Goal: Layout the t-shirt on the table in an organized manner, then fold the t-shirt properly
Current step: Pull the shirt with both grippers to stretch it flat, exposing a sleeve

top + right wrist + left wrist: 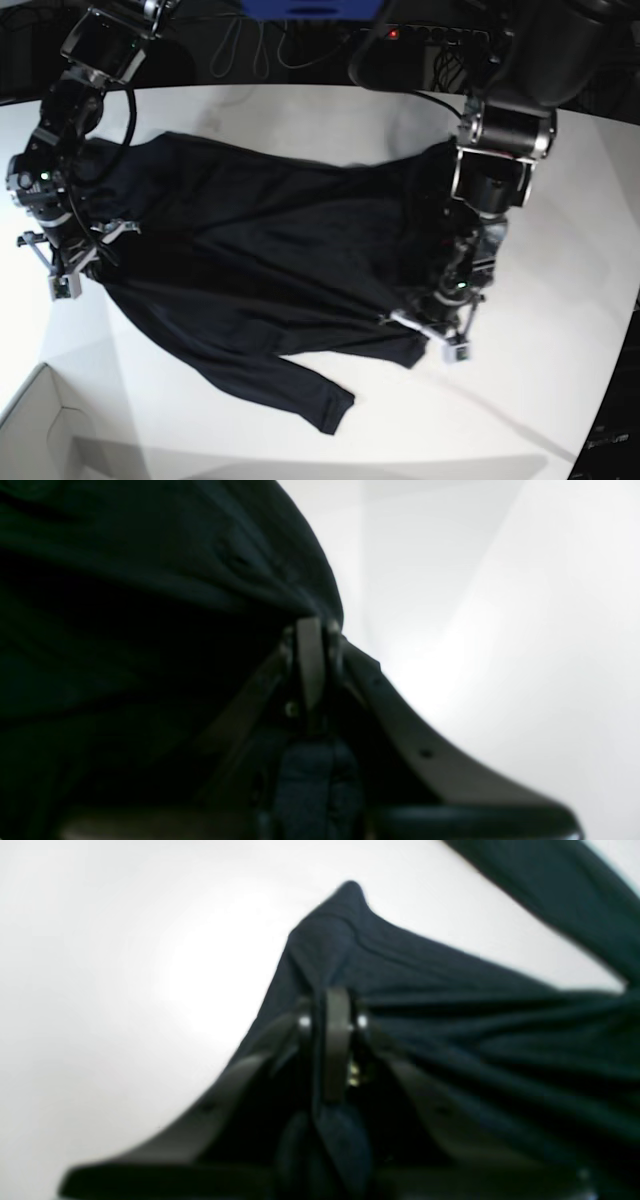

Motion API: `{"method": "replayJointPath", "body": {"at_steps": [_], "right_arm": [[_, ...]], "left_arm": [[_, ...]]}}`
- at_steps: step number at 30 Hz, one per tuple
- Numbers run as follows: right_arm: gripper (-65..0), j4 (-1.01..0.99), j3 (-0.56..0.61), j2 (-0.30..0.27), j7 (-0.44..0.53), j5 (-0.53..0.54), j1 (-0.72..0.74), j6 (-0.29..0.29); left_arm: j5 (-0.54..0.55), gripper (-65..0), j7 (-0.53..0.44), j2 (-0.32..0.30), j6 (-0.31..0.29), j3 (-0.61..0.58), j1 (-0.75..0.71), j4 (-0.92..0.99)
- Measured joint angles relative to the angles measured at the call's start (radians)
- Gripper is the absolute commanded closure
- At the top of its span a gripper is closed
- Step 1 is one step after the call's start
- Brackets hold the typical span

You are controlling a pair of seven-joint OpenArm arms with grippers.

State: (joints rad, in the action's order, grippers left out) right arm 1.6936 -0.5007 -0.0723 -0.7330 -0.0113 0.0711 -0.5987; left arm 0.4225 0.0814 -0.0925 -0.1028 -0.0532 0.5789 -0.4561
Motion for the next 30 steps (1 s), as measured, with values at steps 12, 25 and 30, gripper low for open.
{"method": "replayJointPath", "body": {"at_steps": [12, 25, 30], "right_arm": [[0.0, 0.008, 0.344, -0.029, 0.005, 0.011, -0.036, -0.006], [0.0, -0.015, 0.533, 0.010, 0.008, 0.011, 0.093, -0.006], [-8.5, -0.103, 0.618, 0.009, -0.084, 0.006, 0.147, -0.007]], "left_arm": [[0.272, -0.1, 0.314, -0.175, 0.043, 0.399, -0.425, -0.719], [0.279, -0.1, 0.436, -0.114, 0.031, 0.789, -0.695, -1.043], [0.274, -0.6, 0.439, -0.113, 0.031, 0.784, -0.715, -1.038]]}}
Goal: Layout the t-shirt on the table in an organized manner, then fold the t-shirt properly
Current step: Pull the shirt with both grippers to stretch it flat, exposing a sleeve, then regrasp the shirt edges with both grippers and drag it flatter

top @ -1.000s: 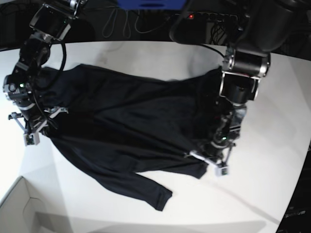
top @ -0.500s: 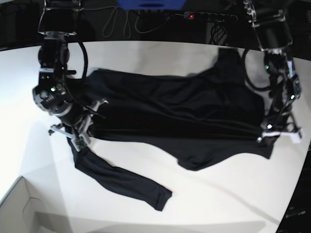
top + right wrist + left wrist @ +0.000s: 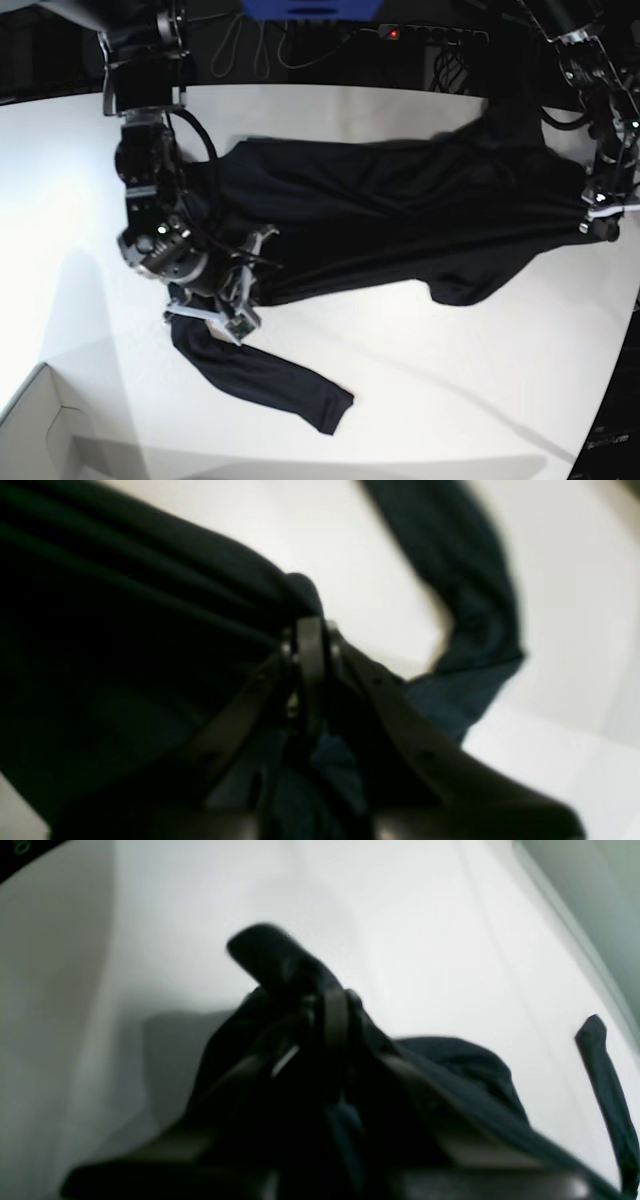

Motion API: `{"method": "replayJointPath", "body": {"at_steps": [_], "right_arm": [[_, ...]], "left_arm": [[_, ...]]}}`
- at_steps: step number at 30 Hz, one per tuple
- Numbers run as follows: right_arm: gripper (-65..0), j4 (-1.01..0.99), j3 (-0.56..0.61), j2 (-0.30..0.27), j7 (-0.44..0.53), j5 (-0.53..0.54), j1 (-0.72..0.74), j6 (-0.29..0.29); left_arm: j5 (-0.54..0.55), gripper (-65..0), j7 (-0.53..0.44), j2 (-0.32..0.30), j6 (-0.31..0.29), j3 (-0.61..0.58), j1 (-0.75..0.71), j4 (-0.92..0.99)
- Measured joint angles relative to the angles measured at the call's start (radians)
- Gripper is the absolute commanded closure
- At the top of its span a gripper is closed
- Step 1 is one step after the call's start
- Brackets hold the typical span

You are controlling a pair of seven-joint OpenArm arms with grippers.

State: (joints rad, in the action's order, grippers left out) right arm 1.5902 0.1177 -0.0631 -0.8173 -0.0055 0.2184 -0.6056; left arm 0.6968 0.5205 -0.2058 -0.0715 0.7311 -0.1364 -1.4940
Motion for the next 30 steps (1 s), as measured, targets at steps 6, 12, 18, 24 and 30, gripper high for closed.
{"method": "replayJointPath", "body": {"at_steps": [6, 12, 18, 24, 30], "right_arm": [[-28.1, 0.092, -0.024, -0.024, -0.035, -0.008, -0.018, 0.000], [-36.9, 0.280, -0.213, -0.039, -0.030, -0.002, -0.142, 0.003], [-36.9, 0.253, -0.393, -0.039, -0.035, -0.012, -0.304, 0.004], [-36.9, 0.141, -0.447, -0.034, -0.031, -0.004, -0.330, 0.003], [-29.3, 0.120, -0.444, -0.033, -0.032, -0.005, -0.363, 0.003]], "left_arm": [[-0.003, -19.9, 0.088, -0.001, 0.000, 0.001, -0.011, -0.005], [-0.003, -37.2, 0.119, -0.001, 0.000, 0.005, 0.001, -0.008], [-0.001, -37.6, 0.119, 0.003, 0.001, 0.006, 0.010, -0.085], [0.002, -37.6, 0.117, 0.022, 0.000, 0.006, 0.100, -0.121], [-0.005, -37.6, 0.117, 0.039, 0.000, -0.023, 0.177, -0.050]]}}
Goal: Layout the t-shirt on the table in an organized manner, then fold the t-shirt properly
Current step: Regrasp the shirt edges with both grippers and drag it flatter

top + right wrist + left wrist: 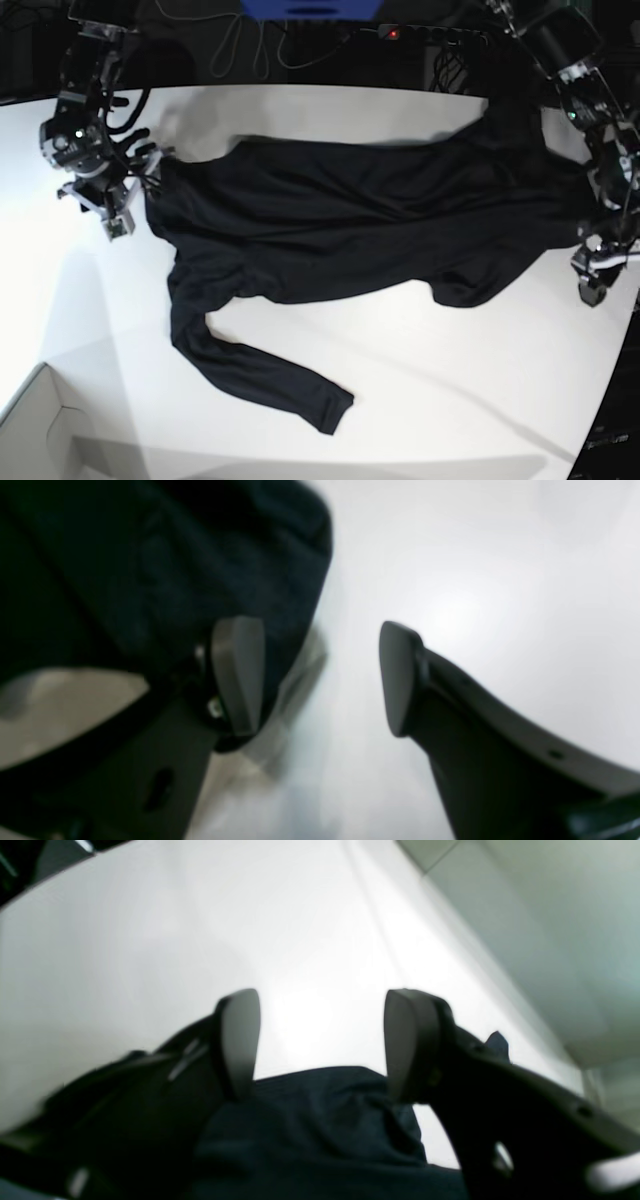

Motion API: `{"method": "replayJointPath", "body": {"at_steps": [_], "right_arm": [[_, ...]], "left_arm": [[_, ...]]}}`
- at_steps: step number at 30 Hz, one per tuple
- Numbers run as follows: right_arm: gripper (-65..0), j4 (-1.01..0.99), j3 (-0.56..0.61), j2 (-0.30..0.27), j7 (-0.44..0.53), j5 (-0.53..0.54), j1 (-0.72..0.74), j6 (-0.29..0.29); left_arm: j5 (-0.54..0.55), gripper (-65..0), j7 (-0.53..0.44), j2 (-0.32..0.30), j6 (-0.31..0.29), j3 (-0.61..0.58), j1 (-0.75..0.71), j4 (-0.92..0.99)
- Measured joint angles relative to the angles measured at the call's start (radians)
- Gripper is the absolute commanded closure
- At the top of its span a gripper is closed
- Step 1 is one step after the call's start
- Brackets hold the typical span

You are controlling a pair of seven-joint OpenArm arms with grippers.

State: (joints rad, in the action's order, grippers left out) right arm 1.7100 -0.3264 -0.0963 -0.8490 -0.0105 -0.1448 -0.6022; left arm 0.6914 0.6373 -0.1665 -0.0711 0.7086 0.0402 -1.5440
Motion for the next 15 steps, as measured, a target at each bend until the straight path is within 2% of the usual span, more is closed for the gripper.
{"method": "replayJointPath", "body": {"at_steps": [2, 4, 5, 11, 15], "right_arm": [[-18.8, -0.001, 0.000, 0.002, -0.003, 0.000, 0.000, 0.000], [-4.0, -0.001, 0.003, 0.003, 0.003, 0.000, 0.007, 0.000], [0.0, -0.001, 0.002, 0.003, 0.004, 0.001, 0.011, 0.000], [0.0, -0.037, 0.086, 0.003, 0.000, 0.009, 0.071, -0.003], [0.0, -0.013, 0.082, 0.004, -0.018, -0.003, 0.122, -0.001]], "left_arm": [[0.001, -37.6, 0.013, 0.011, 0.000, -0.012, 0.005, 0.022], [0.002, -37.6, 0.014, 0.020, 0.000, -0.012, 0.004, 0.032], [0.002, -37.6, 0.013, 0.019, 0.000, -0.012, 0.004, 0.037], [0.002, -37.6, 0.010, 0.015, 0.000, -0.005, -0.001, 0.054], [0.001, -37.6, -0.001, 0.005, 0.000, -0.003, -0.030, 0.054]]}}
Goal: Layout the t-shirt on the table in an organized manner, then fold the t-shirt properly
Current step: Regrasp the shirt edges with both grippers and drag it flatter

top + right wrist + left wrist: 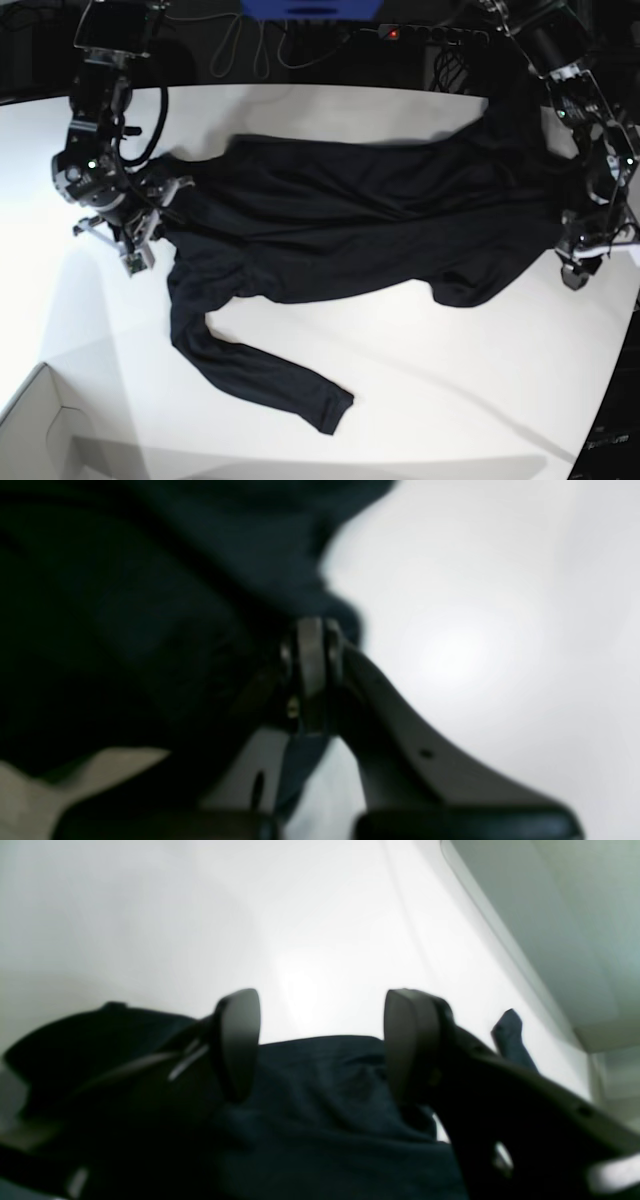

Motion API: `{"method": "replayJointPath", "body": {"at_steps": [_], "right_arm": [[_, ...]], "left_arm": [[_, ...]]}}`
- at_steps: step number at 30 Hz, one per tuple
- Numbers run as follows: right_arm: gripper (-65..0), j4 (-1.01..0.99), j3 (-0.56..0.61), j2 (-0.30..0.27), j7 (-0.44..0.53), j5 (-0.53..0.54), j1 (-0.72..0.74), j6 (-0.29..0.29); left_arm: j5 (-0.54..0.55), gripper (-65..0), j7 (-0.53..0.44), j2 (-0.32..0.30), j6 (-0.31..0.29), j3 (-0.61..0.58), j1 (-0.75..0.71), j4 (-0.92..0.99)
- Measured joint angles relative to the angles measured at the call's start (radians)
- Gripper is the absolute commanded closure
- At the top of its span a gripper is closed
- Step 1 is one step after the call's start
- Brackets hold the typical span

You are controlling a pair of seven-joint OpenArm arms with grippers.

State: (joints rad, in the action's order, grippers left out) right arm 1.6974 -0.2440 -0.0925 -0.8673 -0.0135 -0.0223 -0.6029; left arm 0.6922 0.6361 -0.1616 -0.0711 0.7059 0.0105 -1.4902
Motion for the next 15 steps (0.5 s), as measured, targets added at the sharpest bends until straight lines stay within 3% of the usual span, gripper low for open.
{"method": "replayJointPath", "body": {"at_steps": [7, 15], "right_arm": [[-1.2, 0.019, 0.003, -0.006, -0.061, 0.003, 0.003, 0.000], [-26.1, 0.006, 0.003, -0.007, -0.058, 0.003, 0.005, 0.000]], "left_arm": [[-0.002, -37.9, -0.011, -0.019, 0.000, -0.018, 0.011, 0.025], [-0.002, -38.0, -0.008, -0.021, -0.003, -0.242, 0.222, 0.282]]}}
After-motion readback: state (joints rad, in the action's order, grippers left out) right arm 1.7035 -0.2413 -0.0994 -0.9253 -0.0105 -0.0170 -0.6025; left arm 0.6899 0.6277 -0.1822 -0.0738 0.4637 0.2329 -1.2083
